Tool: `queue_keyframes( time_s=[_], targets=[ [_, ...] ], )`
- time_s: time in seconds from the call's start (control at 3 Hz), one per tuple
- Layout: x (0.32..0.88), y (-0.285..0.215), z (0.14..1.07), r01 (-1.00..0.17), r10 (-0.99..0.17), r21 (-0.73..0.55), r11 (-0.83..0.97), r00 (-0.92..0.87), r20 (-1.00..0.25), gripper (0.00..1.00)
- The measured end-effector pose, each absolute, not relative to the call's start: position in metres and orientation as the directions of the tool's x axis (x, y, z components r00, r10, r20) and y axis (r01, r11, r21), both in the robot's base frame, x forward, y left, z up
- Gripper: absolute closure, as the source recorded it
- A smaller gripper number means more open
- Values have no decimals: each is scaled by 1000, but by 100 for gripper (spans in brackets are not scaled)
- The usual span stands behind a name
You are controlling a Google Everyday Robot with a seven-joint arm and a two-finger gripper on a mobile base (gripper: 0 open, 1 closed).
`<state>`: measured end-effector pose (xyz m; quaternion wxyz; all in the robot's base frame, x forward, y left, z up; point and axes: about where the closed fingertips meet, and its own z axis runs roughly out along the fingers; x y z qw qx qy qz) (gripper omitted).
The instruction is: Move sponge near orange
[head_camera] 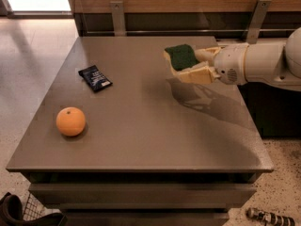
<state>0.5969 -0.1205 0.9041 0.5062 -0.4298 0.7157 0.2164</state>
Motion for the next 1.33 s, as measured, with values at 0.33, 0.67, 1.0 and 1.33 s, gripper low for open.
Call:
queue_keyframes(
  time_s=[0.33,0.67,1.0,1.33],
  targets=[
    [525,-97,907,-880,-420,-121,459,-95,-903,100],
    [439,-42,904,-954,-399,-89,286,-34,-916,100],
    [402,-6,899,-982,-372,-68,174,-2,-928,100],
    [399,21,885,-992,-370,-50,114,5,-929,100]
  ],
)
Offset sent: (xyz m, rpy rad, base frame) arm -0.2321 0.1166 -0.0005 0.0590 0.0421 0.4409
